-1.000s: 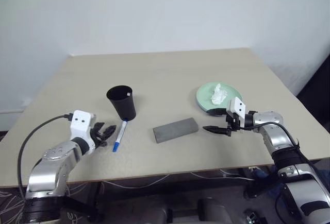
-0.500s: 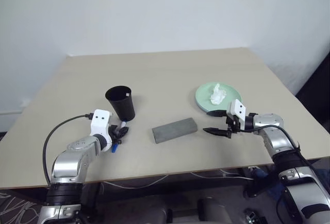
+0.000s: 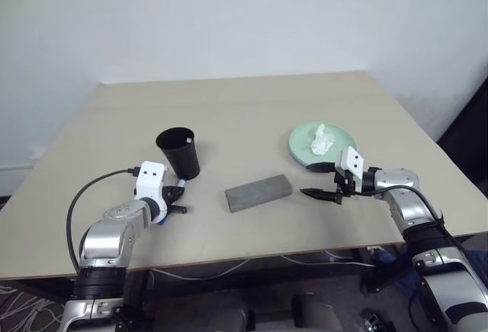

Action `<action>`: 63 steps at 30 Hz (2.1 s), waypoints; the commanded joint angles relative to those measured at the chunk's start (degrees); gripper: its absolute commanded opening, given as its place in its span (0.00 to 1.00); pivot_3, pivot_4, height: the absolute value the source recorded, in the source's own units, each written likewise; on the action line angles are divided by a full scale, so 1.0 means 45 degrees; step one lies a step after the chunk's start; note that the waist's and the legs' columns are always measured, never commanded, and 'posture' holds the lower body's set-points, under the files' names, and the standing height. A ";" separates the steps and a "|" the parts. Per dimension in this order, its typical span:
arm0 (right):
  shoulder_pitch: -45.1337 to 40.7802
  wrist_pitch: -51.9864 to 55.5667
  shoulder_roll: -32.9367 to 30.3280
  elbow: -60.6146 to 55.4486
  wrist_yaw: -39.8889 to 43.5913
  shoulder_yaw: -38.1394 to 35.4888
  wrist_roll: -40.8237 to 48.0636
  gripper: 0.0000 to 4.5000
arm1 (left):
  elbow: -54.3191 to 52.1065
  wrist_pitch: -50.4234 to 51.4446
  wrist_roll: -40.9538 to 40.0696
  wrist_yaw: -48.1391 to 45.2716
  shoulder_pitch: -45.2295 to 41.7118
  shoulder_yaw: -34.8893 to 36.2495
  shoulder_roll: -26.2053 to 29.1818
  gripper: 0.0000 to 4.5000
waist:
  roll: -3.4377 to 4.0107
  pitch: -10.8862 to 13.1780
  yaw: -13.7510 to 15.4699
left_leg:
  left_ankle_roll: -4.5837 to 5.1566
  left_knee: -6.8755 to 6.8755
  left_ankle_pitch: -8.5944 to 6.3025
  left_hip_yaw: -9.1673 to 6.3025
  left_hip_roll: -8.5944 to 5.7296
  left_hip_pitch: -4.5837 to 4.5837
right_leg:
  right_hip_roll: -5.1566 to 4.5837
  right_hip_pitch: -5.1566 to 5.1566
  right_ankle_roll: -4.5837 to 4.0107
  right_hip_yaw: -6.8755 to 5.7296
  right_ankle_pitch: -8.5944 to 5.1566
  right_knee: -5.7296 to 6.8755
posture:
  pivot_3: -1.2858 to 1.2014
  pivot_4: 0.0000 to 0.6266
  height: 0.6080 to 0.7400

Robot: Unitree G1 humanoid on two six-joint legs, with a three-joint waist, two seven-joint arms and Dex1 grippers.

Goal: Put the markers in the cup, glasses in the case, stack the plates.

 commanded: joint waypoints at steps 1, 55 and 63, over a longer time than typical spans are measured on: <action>-0.0230 -0.0152 -0.0111 -0.0300 -0.0048 -0.0244 0.0070 0.81 | -0.0335 0.0343 0.0064 -0.0195 0.0024 0.0066 0.0214 0.04 | 0.0000 0.0000 -0.0002 | 0.0000 0.0000 0.0000 0.0001 0.0000 0.0000 | 0.0000 0.0000 0.0000 0.0000 0.0000 0.0000 | 0.52 0.00 1.00; -0.0453 0.0012 -0.0196 -0.0527 -0.0165 -0.0667 0.0267 0.81 | 1.1193 -1.7079 0.3717 0.2332 -0.7768 -0.0099 -0.1875 0.25 | -0.0014 -0.0004 0.0045 | 0.0042 -0.0002 0.0046 -0.0004 -0.0018 -0.0024 | -0.0010 0.0008 -0.0020 -0.0018 0.0031 -0.0049 | 0.52 0.00 1.00; -0.0587 0.0014 -0.0109 -0.0413 -0.0137 -0.0642 0.0207 0.81 | 1.1015 -1.7187 0.3718 0.2421 -0.7575 -0.0114 -0.1831 0.54 | -0.0015 -0.0004 0.0045 | 0.0042 0.0001 0.0046 -0.0004 -0.0018 -0.0024 | -0.0010 0.0008 -0.0015 -0.0017 0.0034 -0.0047 | 0.52 0.00 1.00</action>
